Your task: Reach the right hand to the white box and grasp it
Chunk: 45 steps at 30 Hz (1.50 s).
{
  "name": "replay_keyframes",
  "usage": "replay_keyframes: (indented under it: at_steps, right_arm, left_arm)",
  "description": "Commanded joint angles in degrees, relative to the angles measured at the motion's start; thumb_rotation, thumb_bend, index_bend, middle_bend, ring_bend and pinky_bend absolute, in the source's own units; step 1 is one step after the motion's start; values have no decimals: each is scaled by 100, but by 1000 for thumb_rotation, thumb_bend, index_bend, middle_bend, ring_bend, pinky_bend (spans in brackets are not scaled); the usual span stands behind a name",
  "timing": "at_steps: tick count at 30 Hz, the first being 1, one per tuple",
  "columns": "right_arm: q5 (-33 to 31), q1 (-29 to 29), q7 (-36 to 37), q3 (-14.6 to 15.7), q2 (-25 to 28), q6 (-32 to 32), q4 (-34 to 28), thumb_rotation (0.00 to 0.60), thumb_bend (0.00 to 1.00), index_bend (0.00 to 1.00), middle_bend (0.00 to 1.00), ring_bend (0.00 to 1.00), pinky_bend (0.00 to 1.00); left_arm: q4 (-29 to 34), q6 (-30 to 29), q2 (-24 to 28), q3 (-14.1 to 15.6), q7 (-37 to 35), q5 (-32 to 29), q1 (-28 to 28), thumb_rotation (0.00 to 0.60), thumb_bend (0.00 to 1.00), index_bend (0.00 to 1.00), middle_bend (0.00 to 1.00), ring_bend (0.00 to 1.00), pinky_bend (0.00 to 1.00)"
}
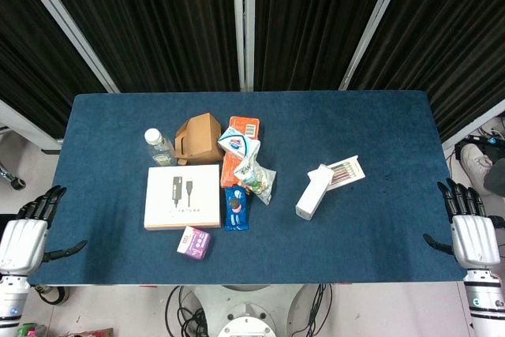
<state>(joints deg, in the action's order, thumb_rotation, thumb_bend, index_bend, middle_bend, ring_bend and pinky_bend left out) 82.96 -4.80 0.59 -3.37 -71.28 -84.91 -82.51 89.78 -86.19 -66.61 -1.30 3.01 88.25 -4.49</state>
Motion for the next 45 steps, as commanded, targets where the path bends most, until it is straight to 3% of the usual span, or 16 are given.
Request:
replay_keyframes:
  at_steps: [1, 7, 14, 20, 24, 29, 36, 45]
  right_arm:
    - [18, -10, 18, -11, 16, 16, -2, 600, 0, 0, 0, 0, 0]
    - [174, -92, -44, -41, 106, 28, -97, 600, 0, 0, 0, 0, 0]
    - [571, -613, -500, -133, 344, 479, -648, 600, 0, 0, 0, 0, 0]
    - [501, -1701, -1517, -423, 682, 1968, -1472, 600, 0, 0, 0, 0, 0]
    - [180, -2424, -1753, -583, 699, 3070, -1688, 600, 2, 0, 0, 0, 0]
    - [-282, -3140, -2572, -667, 578, 4021, -1622, 600, 10, 0, 0, 0, 0]
    - [-1003, -3610, -3506, -653, 254, 4282, -1498, 600, 16, 0, 0, 0, 0]
    - [-1013, -3969, -3057, -443, -77, 4654, -1015, 600, 31, 0, 33, 0, 0]
  left_arm:
    - [-18, -15, -20, 12, -14, 7, 13, 418, 31, 71, 55, 129, 234]
    - [2, -71, 7, 19, 4, 41, 30, 419, 31, 71, 55, 129, 234]
    - [-4, -86, 44, 22, -28, 10, 54, 419, 31, 71, 55, 129, 234]
    - [-34, -154, 14, 25, -50, 19, 92, 417, 30, 71, 55, 129, 234]
    - [-13, -196, 19, 52, -26, 33, 133, 418, 30, 71, 55, 129, 234]
    - [-31, -243, 31, 66, -65, 22, 184, 419, 32, 72, 55, 129, 234]
    - [-89, -218, 23, 55, -108, -21, 193, 419, 32, 72, 55, 129, 234]
    - [-136, -277, 50, 61, -165, 20, 224, 418, 32, 73, 55, 129, 234]
